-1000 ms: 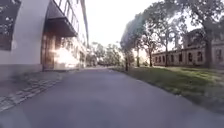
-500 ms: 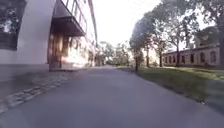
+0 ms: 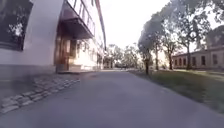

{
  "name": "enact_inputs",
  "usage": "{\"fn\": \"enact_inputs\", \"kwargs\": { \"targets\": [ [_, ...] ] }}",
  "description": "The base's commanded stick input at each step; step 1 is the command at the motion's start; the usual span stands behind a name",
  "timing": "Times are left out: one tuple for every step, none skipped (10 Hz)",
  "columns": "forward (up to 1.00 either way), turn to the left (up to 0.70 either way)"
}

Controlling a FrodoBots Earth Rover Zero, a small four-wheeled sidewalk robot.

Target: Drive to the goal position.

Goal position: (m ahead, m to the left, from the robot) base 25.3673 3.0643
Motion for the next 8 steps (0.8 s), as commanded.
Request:
{"fn": "enact_inputs", "kwargs": {
  "targets": [
    [0.70,0.35],
    [0.70,0.35],
    [0.70,0.35],
    [0.70,0.35],
    [0.70,0.35],
    [0.70,0.15],
    [0.70,0.00],
    [0.70,0.00]
  ]
}}
